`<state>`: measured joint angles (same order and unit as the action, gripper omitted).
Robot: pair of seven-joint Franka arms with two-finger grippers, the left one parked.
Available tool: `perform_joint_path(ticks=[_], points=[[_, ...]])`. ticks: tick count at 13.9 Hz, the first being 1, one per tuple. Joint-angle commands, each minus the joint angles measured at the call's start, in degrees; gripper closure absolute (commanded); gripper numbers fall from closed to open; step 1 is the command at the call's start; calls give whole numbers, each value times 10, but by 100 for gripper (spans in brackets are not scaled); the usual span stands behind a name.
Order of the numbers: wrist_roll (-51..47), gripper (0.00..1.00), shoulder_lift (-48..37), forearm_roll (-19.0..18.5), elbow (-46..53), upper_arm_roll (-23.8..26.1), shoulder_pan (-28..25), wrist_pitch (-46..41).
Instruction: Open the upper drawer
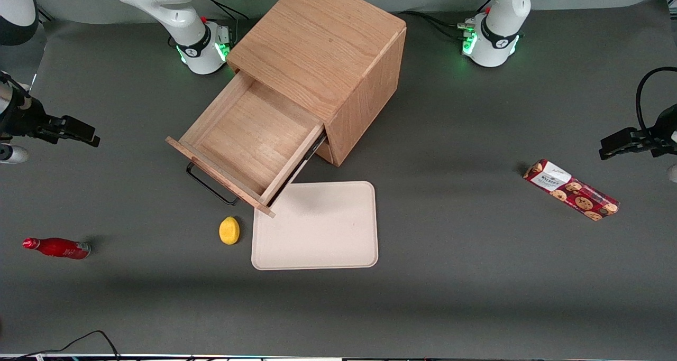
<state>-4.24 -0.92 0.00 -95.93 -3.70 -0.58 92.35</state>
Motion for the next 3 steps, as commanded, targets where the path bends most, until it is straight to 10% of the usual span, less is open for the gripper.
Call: perform_joint_path(ticks=[1, 3], points=[[-11, 0, 6, -13, 16, -3, 0, 1], [-15, 0, 6, -12, 17, -4, 1, 0]])
